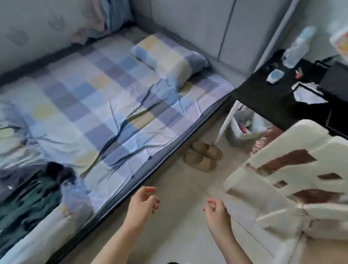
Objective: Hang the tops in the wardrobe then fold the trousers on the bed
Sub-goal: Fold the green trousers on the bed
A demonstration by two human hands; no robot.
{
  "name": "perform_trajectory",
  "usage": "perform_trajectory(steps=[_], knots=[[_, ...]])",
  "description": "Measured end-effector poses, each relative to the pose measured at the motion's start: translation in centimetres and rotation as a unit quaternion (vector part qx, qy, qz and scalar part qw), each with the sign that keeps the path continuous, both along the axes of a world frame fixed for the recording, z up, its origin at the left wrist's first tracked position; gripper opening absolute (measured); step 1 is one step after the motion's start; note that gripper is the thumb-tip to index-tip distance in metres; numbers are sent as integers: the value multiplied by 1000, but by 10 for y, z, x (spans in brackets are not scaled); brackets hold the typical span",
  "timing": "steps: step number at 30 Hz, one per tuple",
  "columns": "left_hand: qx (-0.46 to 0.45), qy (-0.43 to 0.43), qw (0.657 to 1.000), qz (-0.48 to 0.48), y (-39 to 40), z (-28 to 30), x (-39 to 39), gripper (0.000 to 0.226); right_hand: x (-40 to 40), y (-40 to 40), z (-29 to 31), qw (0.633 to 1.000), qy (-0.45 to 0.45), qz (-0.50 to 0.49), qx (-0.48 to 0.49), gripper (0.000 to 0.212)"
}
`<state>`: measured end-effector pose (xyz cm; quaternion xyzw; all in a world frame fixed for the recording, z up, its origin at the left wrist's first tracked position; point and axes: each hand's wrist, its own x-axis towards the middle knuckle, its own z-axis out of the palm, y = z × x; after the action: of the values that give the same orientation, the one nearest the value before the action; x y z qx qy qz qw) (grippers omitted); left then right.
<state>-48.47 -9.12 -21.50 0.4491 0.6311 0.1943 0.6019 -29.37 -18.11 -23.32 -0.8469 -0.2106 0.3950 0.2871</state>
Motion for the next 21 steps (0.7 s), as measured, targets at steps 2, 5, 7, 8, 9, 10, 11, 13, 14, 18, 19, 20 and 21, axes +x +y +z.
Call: perform_trajectory(steps=[2, 5, 7, 8, 9, 10, 11, 13, 14, 18, 19, 20, 21], knots=[[-20, -4, 997, 69, 5, -11, -61, 25, -45, 30, -5, 998, 6, 66, -3, 15], [-42, -7, 985, 169, 10, -25, -150, 25, -117, 73, -13, 990, 15, 141, -17, 13], [-61, 0, 974, 219, 14, -37, -207, 26, -168, 100, -18, 984, 23, 174, -24, 12], [-72, 7, 969, 235, 17, -40, -233, 26, -192, 111, -21, 982, 30, 185, -25, 11], [-80, 15, 965, 251, 21, -47, -266, 27, -223, 124, -26, 979, 39, 196, -32, 11], [-86, 21, 962, 259, 24, -51, -288, 27, -244, 132, -30, 977, 42, 207, -35, 11], [-94, 28, 957, 271, 28, -57, -319, 27, -275, 143, -36, 972, 48, 225, -47, 12], [-102, 35, 950, 292, 41, -64, -363, 27, -320, 163, -46, 963, 53, 256, -61, 14], [-106, 39, 947, 300, 47, -68, -381, 27, -339, 174, -50, 960, 58, 267, -65, 15], [-130, 71, 936, 318, 69, -90, -448, 24, -411, 217, -67, 946, 79, 300, -92, 8], [-140, 77, 935, 318, 75, -98, -461, 23, -425, 230, -76, 942, 78, 310, -98, 9], [-148, 82, 936, 308, 79, -101, -465, 23, -430, 237, -75, 940, 81, 314, -103, 10], [-158, 86, 936, 301, 87, -112, -475, 23, -442, 252, -87, 935, 78, 326, -112, 10]])
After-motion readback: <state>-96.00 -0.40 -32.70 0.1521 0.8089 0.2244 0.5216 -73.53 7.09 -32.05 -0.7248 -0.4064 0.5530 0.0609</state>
